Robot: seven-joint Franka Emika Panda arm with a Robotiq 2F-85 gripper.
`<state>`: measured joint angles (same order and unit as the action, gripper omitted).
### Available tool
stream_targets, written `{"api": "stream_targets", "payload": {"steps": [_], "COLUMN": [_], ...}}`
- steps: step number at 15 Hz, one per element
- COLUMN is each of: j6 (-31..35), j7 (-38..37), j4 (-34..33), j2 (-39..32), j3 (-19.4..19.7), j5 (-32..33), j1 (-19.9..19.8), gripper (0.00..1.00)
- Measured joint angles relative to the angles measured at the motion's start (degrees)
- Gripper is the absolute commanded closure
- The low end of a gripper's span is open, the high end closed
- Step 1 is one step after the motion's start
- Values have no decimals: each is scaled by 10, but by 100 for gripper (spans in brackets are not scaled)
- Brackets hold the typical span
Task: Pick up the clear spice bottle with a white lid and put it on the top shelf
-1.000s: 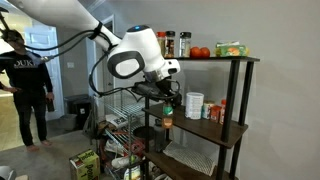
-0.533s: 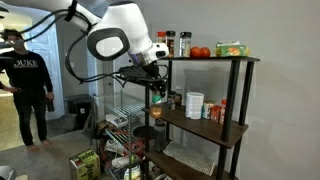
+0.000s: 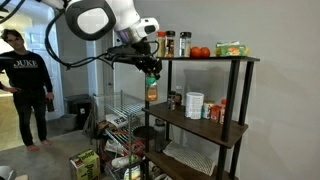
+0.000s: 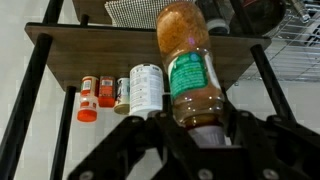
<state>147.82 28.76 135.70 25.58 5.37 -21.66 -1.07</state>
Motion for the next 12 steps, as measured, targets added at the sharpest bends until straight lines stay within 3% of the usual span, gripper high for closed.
{"api": "stream_targets", "payload": {"steps": [12], "j6": [-15], "j7": [-113], "j4": [-94], "j2": [11], "j3": [16], "j5": [26], "j1": [43], "gripper": [79]}}
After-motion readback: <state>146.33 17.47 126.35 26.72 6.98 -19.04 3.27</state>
